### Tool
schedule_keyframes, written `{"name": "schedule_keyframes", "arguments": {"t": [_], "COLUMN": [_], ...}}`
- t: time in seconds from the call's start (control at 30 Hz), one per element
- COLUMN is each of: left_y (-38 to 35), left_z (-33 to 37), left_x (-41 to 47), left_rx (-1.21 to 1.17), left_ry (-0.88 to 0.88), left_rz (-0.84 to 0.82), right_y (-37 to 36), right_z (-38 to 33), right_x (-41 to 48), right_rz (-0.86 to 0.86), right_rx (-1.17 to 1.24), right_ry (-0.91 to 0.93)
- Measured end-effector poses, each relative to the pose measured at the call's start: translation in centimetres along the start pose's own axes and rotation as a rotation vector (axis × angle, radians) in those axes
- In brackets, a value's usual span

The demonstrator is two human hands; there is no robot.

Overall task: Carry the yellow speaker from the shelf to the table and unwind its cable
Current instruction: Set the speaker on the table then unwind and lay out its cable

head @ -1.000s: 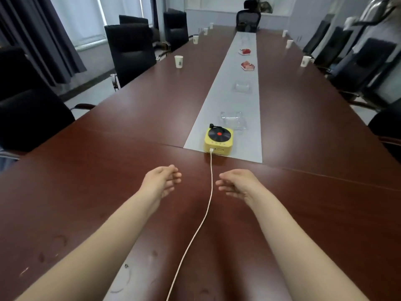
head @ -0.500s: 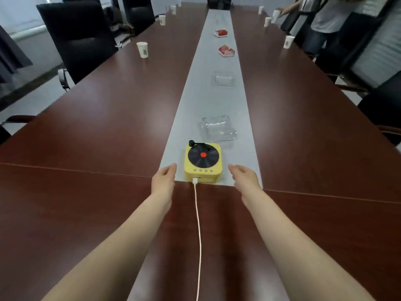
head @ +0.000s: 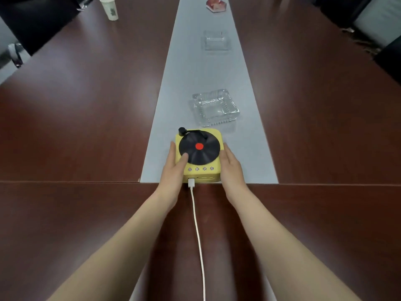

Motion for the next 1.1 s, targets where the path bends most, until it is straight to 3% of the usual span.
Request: {"name": "schedule_keyframes", "arguments": {"t": [0.43, 1.1], "left_y": [0.3, 0.5], "left_z": [-1.2, -0.8], "left_x": [0.5, 0.8], "left_rx": [0.025, -0.007], "left_ry": [0.022, -0.063], "left_rz": [-0.254, -0.250], "right_y": [0.3, 0.3], "right_z": [0.5, 0.7], "right_x": [0.4, 0.6], "right_rz": [-0.010, 0.009], "right_rx": [-0.024, -0.082], "right_ry": [0.030, 0.044]}}
Point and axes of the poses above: each hand's wrist, its own x-axis towards the middle knuckle, its own y-axis out of the back of the hand, z = x × y, the point moved 7 cm from there along x, towards the middle knuckle, and after that the axes turned 12 degrees about -z, right-handed, at the moved point
